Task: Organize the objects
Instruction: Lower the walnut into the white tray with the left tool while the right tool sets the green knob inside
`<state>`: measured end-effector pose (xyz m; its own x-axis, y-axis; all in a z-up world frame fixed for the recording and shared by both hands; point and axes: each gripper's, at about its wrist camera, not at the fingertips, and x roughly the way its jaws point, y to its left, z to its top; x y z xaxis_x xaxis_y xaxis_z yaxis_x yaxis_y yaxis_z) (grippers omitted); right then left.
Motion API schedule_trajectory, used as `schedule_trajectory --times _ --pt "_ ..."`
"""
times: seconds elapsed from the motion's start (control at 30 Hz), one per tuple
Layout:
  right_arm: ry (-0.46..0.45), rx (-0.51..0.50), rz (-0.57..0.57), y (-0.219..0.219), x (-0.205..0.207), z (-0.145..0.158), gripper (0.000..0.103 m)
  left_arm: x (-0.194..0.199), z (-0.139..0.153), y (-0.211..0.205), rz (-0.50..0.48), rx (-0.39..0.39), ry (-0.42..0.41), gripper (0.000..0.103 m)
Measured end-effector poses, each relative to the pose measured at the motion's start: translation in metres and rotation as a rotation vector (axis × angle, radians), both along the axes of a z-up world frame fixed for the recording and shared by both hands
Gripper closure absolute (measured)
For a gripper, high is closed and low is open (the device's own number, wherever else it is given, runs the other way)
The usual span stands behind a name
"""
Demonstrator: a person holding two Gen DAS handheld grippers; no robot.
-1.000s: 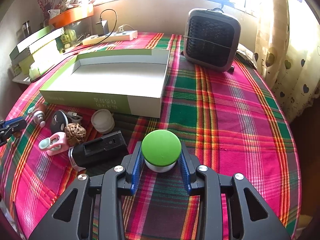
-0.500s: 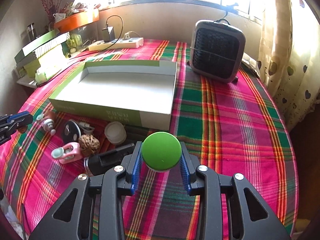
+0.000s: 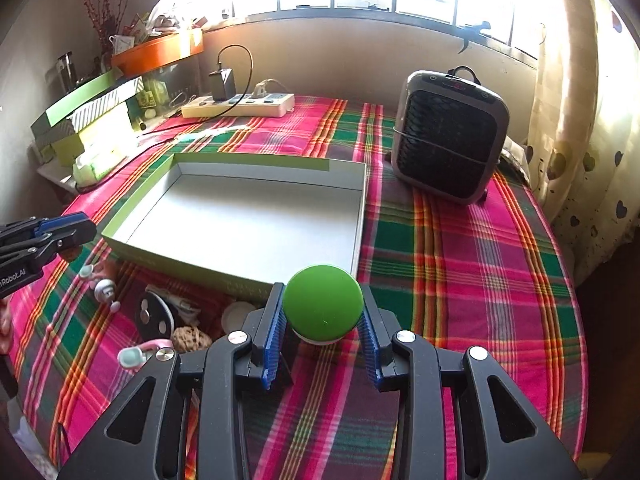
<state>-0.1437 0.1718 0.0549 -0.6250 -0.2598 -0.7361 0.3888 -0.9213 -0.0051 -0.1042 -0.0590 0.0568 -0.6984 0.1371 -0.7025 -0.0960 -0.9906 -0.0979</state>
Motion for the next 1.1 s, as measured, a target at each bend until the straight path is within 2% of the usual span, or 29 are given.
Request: schedule_trajectory --times 0.4,0.63,1.1 --pt "0.002 -0.004 0.062 -0.035 -0.04 0.008 0.068 -0.054 0.0 0.012 -0.04 -0.006 -0.009 0.079" --pt "-0.068 -0.004 0.049 -0.045 -0.08 -0.007 0.068 -0.088 -0.008 0.013 -0.031 -0.001 -0.046 0.079" --pt "-0.101 0.043 0.034 -0.063 -0.119 -0.025 0.068 -0.135 -0.03 0.021 -0.035 -0.035 -0.101 0.079"
